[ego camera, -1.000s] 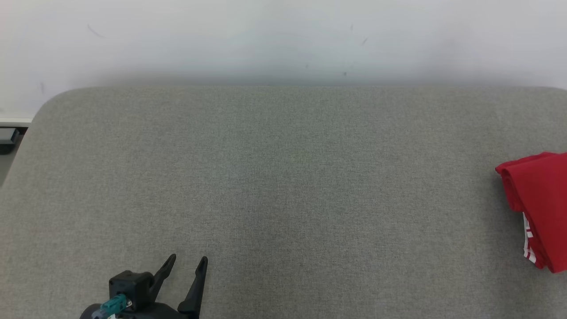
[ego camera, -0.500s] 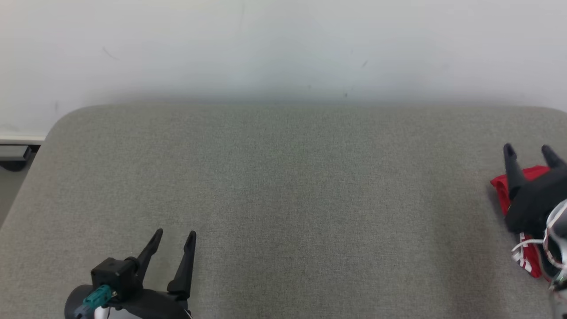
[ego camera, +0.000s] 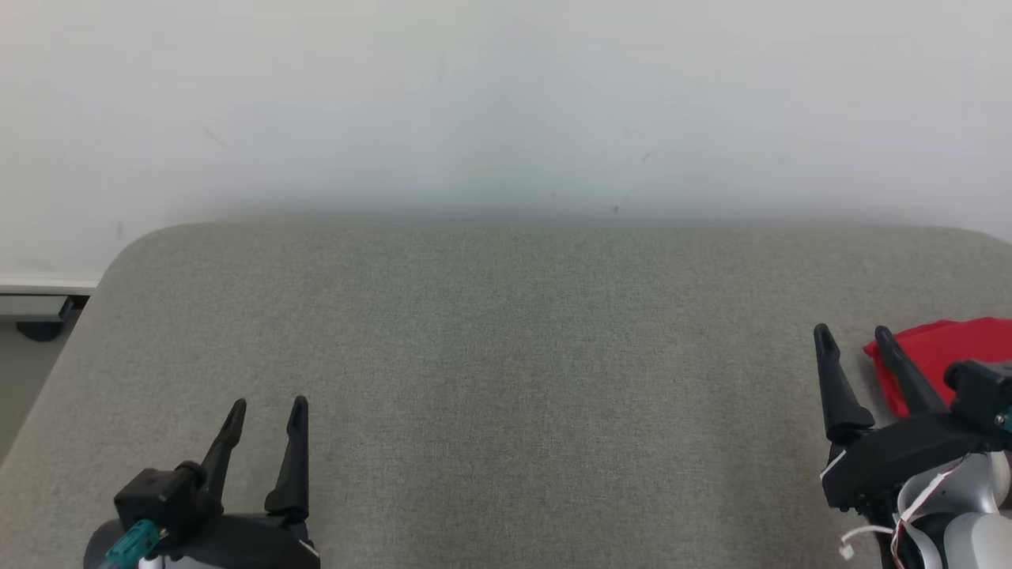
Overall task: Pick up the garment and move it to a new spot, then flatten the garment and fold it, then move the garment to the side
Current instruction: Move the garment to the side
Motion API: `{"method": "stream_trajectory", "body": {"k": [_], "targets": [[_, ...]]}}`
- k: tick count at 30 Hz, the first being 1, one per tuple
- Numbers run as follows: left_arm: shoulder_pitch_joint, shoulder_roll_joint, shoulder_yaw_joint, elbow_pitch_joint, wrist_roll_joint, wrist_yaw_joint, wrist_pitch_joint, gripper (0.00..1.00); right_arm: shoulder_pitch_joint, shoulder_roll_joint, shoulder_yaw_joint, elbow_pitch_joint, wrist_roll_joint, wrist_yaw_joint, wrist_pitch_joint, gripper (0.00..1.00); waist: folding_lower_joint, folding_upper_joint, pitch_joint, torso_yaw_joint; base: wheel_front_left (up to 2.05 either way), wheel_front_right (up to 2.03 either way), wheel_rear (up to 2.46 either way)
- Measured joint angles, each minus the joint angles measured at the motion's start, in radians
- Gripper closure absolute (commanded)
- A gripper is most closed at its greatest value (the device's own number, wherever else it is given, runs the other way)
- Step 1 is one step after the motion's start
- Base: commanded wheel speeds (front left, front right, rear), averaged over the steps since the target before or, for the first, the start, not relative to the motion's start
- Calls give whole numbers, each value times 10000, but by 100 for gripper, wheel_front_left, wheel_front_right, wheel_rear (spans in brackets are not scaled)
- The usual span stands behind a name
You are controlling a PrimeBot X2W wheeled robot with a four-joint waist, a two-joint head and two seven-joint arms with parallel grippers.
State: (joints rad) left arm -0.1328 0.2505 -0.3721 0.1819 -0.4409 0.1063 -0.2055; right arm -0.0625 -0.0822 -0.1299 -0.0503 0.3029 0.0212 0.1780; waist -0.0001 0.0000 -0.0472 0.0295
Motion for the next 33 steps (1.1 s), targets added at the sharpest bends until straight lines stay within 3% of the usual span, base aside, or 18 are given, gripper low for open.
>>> {"method": "stream_trajectory", "body": {"k": [9,33], "targets": [[495,-272,598,384,-353,90,-35,0,546,96,393,886,54,230,-844,0,1,0,-243,-123,0,0,0],[705,-309,754,621,-717,94,38,0,749,251,840,1567,299,226,-1977,0,1,-1,-323,-343,0,0,0]]}}
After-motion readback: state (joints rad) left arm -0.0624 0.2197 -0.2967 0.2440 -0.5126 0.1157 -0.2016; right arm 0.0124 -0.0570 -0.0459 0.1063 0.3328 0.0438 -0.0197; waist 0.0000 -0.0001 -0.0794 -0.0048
